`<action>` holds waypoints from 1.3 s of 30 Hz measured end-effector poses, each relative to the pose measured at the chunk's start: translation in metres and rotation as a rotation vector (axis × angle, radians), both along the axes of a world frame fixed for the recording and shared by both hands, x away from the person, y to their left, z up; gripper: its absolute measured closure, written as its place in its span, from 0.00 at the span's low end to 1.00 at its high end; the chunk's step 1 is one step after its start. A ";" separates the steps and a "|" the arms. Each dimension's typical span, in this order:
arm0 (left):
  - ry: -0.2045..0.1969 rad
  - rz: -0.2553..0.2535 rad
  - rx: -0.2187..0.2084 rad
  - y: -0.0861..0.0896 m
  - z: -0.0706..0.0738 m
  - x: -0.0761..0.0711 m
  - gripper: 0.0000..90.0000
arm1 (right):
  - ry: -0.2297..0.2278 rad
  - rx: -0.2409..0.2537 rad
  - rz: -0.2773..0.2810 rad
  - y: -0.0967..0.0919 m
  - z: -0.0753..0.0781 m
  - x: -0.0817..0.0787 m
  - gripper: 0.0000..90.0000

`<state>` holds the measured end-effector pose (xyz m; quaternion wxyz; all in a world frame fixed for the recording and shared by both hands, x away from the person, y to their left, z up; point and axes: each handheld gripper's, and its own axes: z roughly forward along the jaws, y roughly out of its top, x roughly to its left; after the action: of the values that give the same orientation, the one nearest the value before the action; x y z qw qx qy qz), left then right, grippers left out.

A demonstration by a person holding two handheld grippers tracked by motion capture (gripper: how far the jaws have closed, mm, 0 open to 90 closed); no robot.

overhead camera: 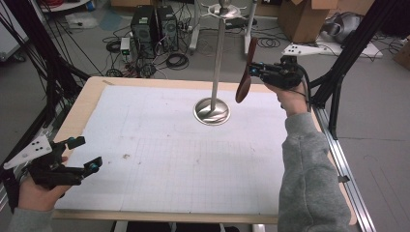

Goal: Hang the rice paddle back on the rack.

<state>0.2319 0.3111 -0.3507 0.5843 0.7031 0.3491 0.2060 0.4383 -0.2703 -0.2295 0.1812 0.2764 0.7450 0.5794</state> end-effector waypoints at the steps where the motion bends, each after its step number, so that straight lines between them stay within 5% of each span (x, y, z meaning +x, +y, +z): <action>1: -0.001 0.001 -0.003 0.000 0.000 0.000 0.02 | -0.001 0.004 0.001 0.000 0.001 0.001 0.86; 25: 0.003 0.027 -0.014 0.011 -0.001 -0.004 0.02 | -0.010 0.014 0.003 0.002 0.032 0.025 0.86; 39: 0.001 0.018 -0.028 0.011 0.000 -0.005 0.02 | 0.002 0.009 0.004 0.005 0.037 0.031 0.86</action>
<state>0.2273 0.3220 -0.3506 0.5919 0.6917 0.3587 0.2059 0.4690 -0.2648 -0.1920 0.1780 0.2761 0.7432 0.5829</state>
